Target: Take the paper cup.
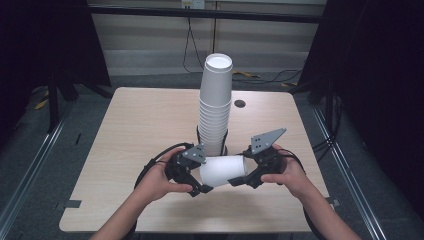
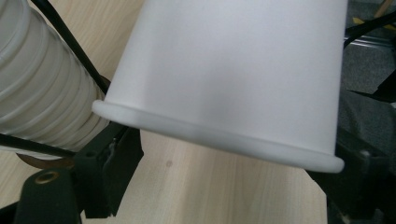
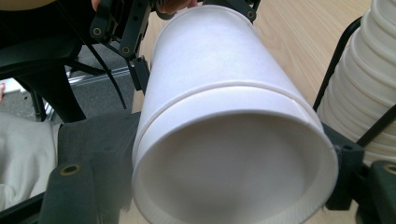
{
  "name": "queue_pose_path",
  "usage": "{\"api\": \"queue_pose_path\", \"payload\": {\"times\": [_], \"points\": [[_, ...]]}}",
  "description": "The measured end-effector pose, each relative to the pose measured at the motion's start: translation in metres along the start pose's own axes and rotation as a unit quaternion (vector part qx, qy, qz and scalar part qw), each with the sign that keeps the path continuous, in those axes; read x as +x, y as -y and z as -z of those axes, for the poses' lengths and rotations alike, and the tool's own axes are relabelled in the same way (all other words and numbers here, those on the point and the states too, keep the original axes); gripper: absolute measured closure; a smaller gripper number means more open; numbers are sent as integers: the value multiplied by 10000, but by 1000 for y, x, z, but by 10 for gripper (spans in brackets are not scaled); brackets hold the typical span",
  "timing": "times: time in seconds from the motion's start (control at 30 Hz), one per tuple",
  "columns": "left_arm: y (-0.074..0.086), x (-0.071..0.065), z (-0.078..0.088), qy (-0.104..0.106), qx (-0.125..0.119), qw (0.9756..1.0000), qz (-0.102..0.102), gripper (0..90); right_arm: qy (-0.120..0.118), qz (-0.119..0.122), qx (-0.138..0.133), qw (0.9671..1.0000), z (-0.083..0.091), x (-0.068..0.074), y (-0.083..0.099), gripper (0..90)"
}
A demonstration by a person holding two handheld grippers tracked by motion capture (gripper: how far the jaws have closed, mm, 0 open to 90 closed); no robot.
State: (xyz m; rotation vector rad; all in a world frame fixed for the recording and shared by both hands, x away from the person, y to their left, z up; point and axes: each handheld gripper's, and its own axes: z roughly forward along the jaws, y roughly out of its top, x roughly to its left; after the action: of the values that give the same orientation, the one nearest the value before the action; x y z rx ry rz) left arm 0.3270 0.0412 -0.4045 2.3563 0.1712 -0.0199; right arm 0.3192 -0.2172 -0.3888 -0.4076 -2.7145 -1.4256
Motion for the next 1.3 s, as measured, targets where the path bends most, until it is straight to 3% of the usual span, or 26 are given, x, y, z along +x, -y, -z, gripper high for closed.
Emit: {"api": "queue_pose_path", "payload": {"times": [0.13,0.2,0.47,1.3], "points": [[-1,0,0,-94,9,9999,82,92,-12,5,-3,10000,0,0,0,234],[-2,0,1,-173,26,9998,-39,26,-55,5,-20,10000,-2,1,0,234],[-1,0,1,-114,-66,9998,-151,84,-67,-5,-10,10000,-3,0,0,234],[-3,-4,5,-215,43,9997,-63,139,-26,81,-68,9999,-3,1,1,235]]}}
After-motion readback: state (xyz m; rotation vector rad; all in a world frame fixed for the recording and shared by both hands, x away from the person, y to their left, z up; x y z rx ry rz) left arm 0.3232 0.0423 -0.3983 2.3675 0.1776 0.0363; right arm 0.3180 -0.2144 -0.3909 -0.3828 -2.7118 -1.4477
